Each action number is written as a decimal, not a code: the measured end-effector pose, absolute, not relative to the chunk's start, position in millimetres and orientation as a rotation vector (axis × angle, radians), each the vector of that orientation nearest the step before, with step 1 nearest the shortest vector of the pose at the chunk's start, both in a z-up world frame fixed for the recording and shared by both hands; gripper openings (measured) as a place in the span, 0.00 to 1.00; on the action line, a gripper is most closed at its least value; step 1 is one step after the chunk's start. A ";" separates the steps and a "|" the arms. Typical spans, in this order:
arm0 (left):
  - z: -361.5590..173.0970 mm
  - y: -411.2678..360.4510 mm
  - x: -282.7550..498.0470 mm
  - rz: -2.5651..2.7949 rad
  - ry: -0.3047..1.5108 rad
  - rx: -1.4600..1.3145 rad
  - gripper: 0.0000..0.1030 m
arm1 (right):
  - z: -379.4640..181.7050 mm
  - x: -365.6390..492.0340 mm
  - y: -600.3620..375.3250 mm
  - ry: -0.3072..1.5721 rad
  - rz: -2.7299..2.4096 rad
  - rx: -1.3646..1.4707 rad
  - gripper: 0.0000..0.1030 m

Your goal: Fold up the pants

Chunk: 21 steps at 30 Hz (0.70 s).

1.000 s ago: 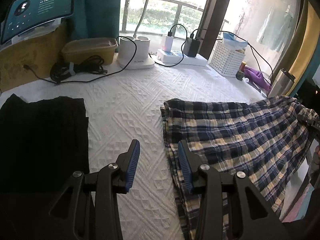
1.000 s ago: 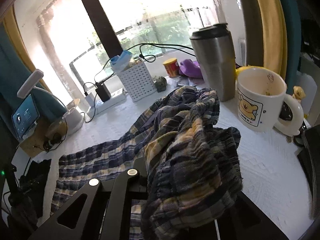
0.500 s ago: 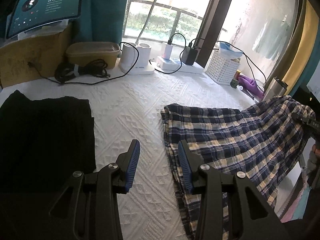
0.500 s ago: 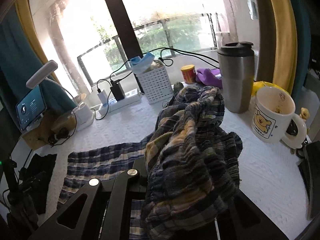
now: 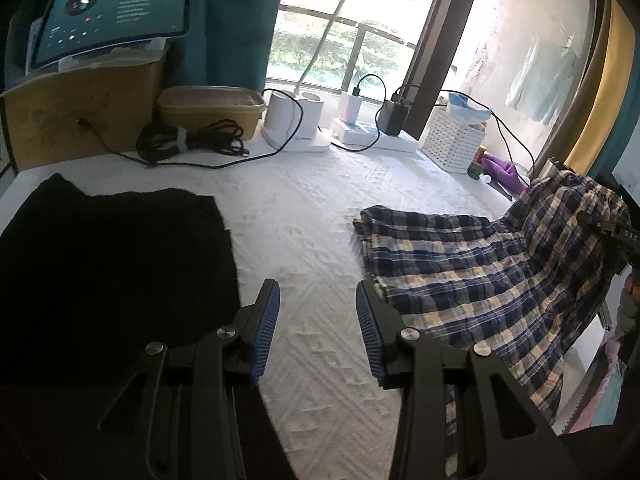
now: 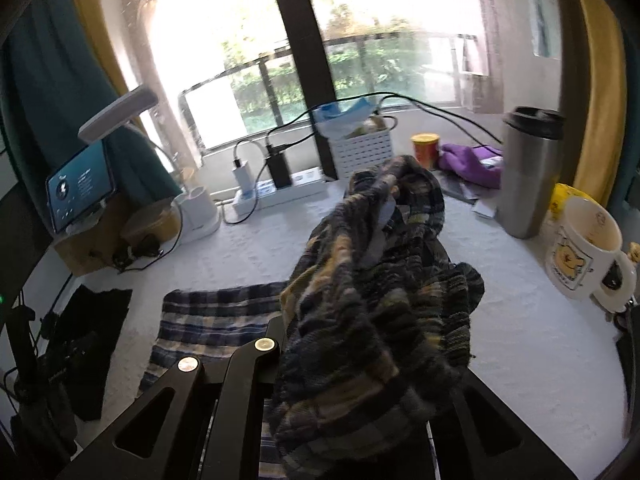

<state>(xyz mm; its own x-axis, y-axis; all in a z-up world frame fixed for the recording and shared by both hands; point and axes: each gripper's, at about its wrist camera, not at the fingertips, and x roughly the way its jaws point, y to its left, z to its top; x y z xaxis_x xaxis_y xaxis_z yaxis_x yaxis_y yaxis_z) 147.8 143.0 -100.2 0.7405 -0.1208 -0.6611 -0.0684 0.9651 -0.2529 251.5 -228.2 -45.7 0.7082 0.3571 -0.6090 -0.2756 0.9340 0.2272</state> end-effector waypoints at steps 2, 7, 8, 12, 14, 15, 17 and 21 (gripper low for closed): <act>-100.9 146.9 144.1 -0.028 0.739 -0.272 0.38 | -46.5 251.5 -216.8 0.707 0.368 0.108 0.12; -101.6 157.2 132.3 -0.016 0.731 -0.271 0.38 | -52.9 253.4 -186.4 0.735 0.411 0.071 0.12; -101.6 158.9 130.2 -0.010 0.730 -0.267 0.38 | -54.7 253.1 -178.5 0.742 0.425 0.062 0.12; -101.8 163.9 122.0 0.008 0.718 -0.265 0.38 | -70.2 251.7 -144.4 0.790 0.484 0.023 0.12; -102.5 165.4 118.1 0.015 0.714 -0.265 0.38 | -82.9 249.8 -127.1 0.827 0.516 0.008 0.12; -103.2 166.4 115.9 0.019 0.714 -0.267 0.38 | -87.8 248.5 -120.2 0.840 0.529 0.004 0.12; -104.4 168.4 111.7 0.022 0.714 -0.276 0.38 | -98.5 245.0 -104.4 0.866 0.556 -0.022 0.12; -106.4 169.9 104.5 0.028 0.721 -0.276 0.38 | -111.2 233.9 -79.1 0.891 0.592 -0.072 0.12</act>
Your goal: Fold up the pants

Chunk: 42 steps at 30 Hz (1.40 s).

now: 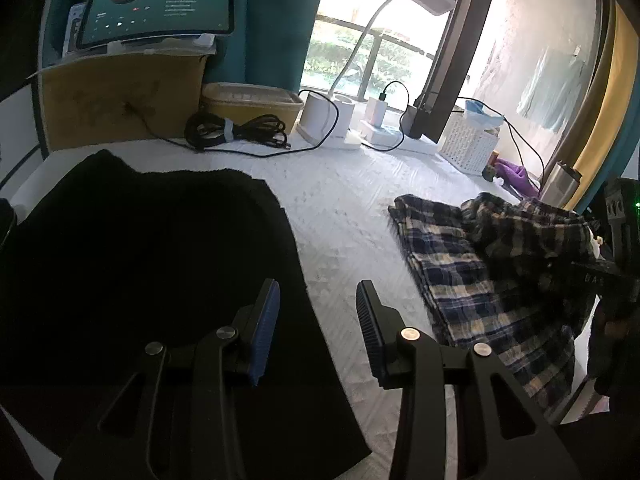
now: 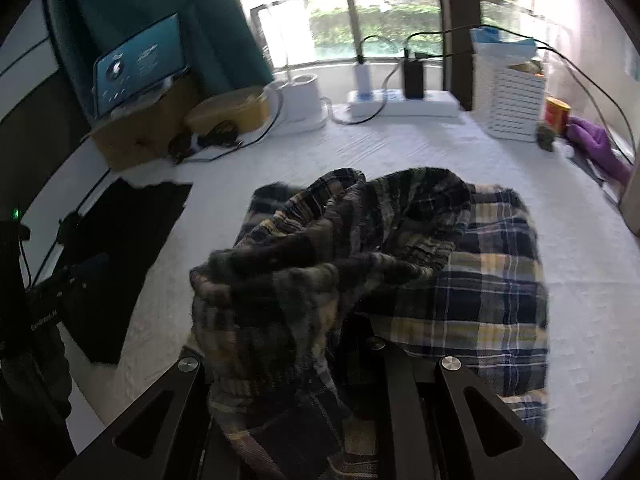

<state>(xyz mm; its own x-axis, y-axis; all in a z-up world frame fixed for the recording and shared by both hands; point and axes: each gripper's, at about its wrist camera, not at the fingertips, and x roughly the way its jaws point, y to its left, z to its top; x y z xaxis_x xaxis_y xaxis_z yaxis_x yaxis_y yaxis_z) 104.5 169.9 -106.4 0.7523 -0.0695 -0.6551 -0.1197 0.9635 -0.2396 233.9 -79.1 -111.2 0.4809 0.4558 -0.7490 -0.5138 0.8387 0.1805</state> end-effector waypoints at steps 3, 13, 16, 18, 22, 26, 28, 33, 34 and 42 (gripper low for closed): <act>-107.5 170.6 101.2 0.034 0.725 -0.277 0.38 | -115.0 227.8 -66.1 0.902 0.617 -0.090 0.12; -106.5 166.2 98.9 0.048 0.728 -0.275 0.38 | -127.8 220.3 -55.6 0.920 0.622 -0.169 0.16; -106.0 164.3 99.6 0.050 0.736 -0.268 0.39 | -130.6 215.1 -52.3 0.921 0.664 -0.179 0.65; -104.9 162.2 101.0 0.053 0.740 -0.264 0.39 | -131.1 211.8 -51.0 0.917 0.687 -0.176 0.99; -101.1 157.3 102.5 0.057 0.742 -0.246 0.39 | -128.6 207.7 -53.1 0.907 0.726 -0.161 0.99; -96.4 147.4 106.7 0.056 0.747 -0.222 0.39 | -122.6 206.6 -64.5 0.880 0.746 -0.128 0.99; -92.9 140.7 109.9 0.054 0.746 -0.210 0.41 | -118.3 206.9 -72.9 0.864 0.751 -0.108 0.99; -82.8 119.2 119.5 0.012 0.734 -0.198 0.51 | -109.4 214.0 -105.8 0.828 0.718 -0.051 0.99; -80.8 111.8 122.8 -0.005 0.735 -0.190 0.51 | -108.2 216.5 -114.1 0.822 0.706 -0.037 0.99; -71.7 62.2 144.6 -0.104 0.740 -0.132 0.54 | -109.9 236.4 -182.8 0.808 0.627 0.047 0.99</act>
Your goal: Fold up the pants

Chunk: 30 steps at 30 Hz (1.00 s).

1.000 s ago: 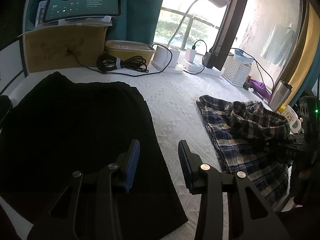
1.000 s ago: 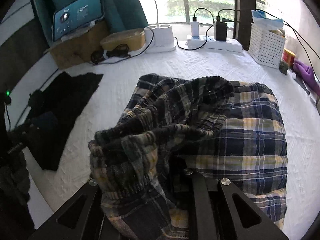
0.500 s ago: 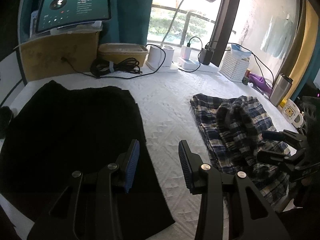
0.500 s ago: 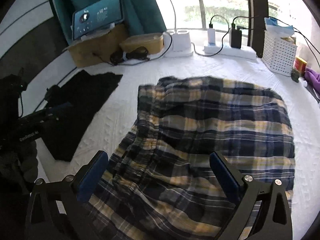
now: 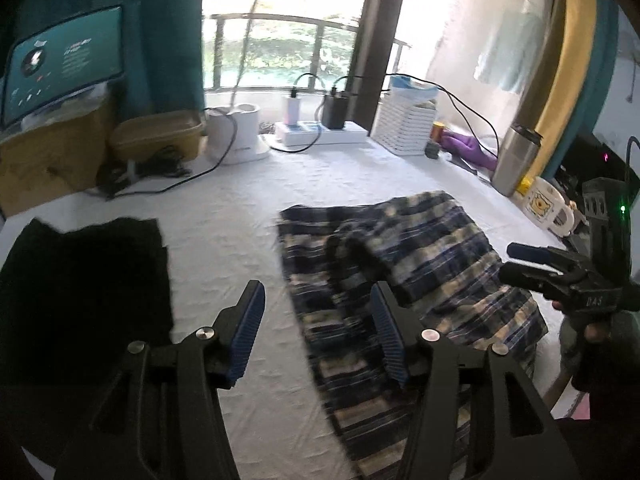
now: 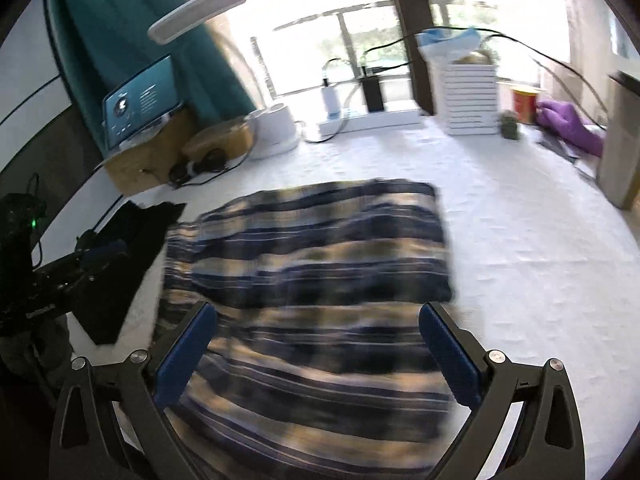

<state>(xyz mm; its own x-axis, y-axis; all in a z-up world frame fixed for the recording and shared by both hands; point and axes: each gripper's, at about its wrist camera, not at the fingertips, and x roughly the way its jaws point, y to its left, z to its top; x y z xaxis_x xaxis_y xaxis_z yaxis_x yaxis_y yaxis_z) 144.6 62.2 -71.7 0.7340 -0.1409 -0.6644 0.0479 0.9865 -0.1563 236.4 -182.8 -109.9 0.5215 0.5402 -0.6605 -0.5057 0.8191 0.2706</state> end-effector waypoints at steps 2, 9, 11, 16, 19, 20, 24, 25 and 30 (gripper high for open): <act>-70.7 54.5 146.4 -0.120 0.738 -0.121 0.54 | -111.5 240.3 -199.5 0.803 0.610 0.070 0.99; -91.1 29.8 166.5 -0.127 0.811 -0.124 0.54 | -125.5 251.1 -244.5 0.811 0.548 0.129 0.99; -94.7 26.7 170.3 -0.129 0.820 -0.134 0.54 | -128.8 249.7 -252.2 0.814 0.542 0.132 0.99; -98.0 19.8 179.9 -0.121 0.836 -0.137 0.54 | -139.3 239.6 -268.3 0.848 0.558 0.157 0.98; -98.1 17.3 180.1 -0.123 0.849 -0.147 0.54 | -147.1 229.6 -274.0 0.875 0.586 0.176 0.83; -97.1 16.2 179.1 -0.126 0.848 -0.145 0.54 | -148.9 226.9 -274.6 0.880 0.591 0.181 0.77; -96.7 11.9 174.0 -0.138 0.849 -0.130 0.54 | -156.5 214.3 -270.6 0.900 0.628 0.189 0.48; -98.7 10.5 173.6 -0.141 0.854 -0.122 0.54 | -157.0 211.1 -268.0 0.899 0.636 0.182 0.41; -119.7 11.1 180.7 -0.119 0.861 -0.047 0.34 | -163.2 193.6 -259.7 0.899 0.621 0.171 0.13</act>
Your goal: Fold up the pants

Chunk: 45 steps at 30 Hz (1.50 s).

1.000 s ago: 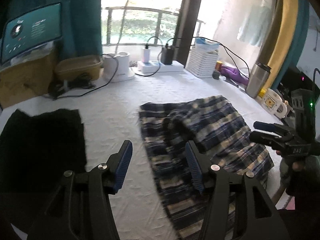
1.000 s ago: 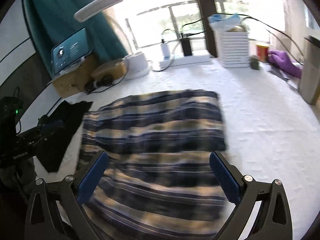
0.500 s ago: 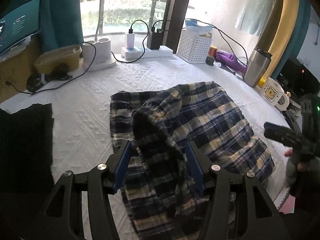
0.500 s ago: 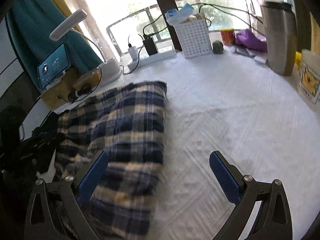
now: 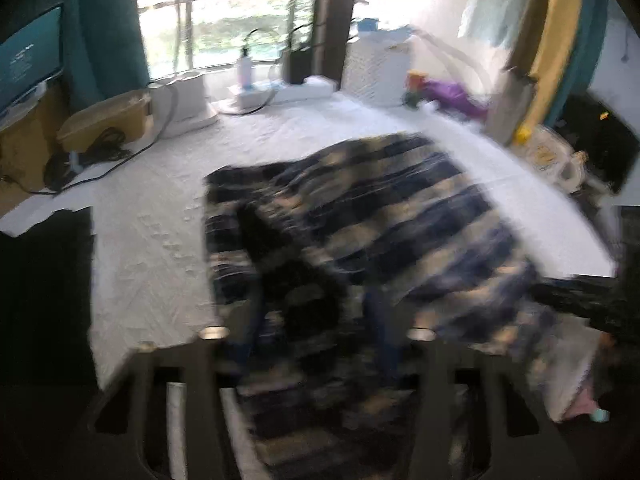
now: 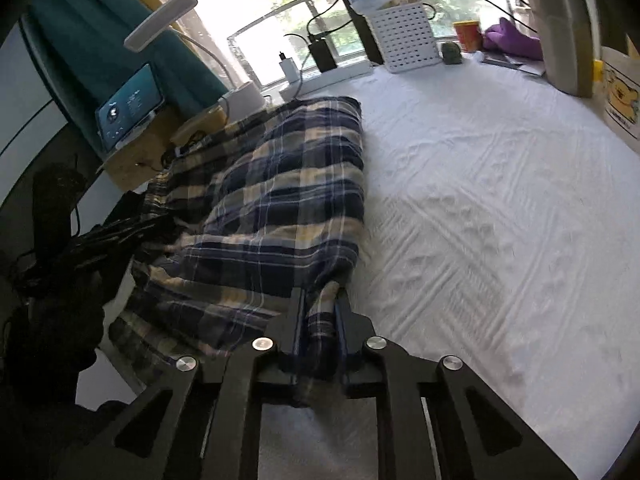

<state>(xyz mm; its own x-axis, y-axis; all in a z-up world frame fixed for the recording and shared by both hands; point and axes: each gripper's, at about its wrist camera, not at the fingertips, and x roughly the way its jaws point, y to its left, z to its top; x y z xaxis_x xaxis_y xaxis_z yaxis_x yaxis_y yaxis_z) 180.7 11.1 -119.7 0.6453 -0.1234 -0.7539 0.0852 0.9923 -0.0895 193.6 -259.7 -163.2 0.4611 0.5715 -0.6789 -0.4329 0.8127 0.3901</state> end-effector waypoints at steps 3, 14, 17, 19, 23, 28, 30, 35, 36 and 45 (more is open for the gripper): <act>-123.8 25.3 188.7 -0.137 0.863 -0.115 0.31 | -162.8 183.2 -259.6 0.889 0.594 0.159 0.13; -112.9 35.4 207.2 -0.117 0.839 -0.069 0.28 | -164.0 151.5 -260.4 0.867 0.557 0.102 0.13; -114.6 36.6 212.3 -0.114 0.841 -0.066 0.27 | -164.1 148.0 -258.8 0.864 0.559 0.093 0.13; -116.9 36.7 214.6 -0.115 0.852 -0.070 0.27 | -164.2 145.5 -258.0 0.863 0.564 0.083 0.13; -112.5 38.9 212.1 -0.132 0.863 -0.074 0.30 | -165.0 138.5 -260.0 0.871 0.595 0.105 0.13; -104.8 47.6 204.8 -0.125 0.859 -0.061 0.48 | -156.8 138.3 -271.3 0.866 0.591 0.136 0.13; -101.2 52.7 203.6 -0.120 0.850 -0.070 0.48 | -150.1 143.4 -276.1 0.839 0.552 0.124 0.13; -88.3 61.9 202.3 -0.091 0.804 -0.097 0.48 | -145.2 165.4 -278.1 0.834 0.517 0.105 0.14; -84.5 64.3 201.2 -0.089 0.787 -0.109 0.48 | -144.3 170.1 -277.3 0.829 0.514 0.101 0.14; -77.3 54.8 200.5 -0.132 0.785 -0.068 0.52 | -134.2 212.0 -268.1 0.823 0.500 0.114 1.00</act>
<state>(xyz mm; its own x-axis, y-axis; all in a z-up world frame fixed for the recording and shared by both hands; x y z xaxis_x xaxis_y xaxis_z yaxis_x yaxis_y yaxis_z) 200.5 54.8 -77.3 0.6997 -0.1434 -0.6999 0.0930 0.9896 -0.1098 211.9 -268.1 -134.2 0.5716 0.4683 -0.6738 -0.3816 0.8787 0.2869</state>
